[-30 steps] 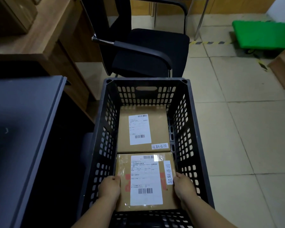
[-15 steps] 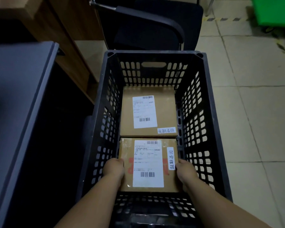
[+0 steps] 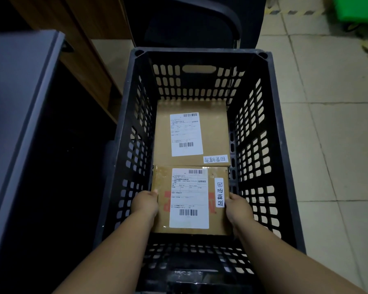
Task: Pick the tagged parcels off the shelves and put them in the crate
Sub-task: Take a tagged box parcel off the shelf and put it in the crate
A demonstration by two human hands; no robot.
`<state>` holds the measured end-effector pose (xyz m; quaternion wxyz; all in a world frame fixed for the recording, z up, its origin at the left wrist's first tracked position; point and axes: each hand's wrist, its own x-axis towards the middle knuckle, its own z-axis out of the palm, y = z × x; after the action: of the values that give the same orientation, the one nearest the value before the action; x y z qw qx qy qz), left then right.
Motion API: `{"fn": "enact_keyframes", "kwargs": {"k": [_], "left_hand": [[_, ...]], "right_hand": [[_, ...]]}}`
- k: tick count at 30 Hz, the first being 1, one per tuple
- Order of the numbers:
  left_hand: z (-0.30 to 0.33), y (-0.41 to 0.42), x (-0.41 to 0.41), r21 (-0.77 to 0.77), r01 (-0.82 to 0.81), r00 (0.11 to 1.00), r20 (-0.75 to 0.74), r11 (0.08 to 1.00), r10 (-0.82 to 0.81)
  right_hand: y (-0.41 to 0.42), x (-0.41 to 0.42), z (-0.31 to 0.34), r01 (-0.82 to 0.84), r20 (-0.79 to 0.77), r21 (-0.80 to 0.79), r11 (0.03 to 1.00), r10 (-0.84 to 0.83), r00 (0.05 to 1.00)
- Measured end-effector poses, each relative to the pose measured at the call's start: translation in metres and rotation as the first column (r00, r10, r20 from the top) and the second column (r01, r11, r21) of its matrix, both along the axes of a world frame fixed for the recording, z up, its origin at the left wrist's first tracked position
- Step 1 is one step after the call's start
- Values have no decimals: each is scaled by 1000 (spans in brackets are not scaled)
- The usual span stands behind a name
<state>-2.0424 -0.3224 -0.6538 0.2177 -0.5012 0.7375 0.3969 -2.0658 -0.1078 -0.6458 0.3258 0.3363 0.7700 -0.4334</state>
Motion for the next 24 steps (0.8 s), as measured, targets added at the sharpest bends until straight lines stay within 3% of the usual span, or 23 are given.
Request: {"fn": "enact_keyframes", "kwargs": {"k": [15, 20, 24], "left_hand": [[-3, 0, -2, -33, 33, 999, 7, 999, -33], [9, 2, -5, -109, 162, 985, 78, 981, -154], [35, 6, -9, -184, 295, 955, 50, 938, -291]], "right_hand": [[-2, -8, 2, -84, 20, 10, 996, 83, 996], [-8, -11, 13, -186, 9, 183, 965, 187, 982], [-16, -17, 42, -283, -155, 262, 922, 330, 931]]}}
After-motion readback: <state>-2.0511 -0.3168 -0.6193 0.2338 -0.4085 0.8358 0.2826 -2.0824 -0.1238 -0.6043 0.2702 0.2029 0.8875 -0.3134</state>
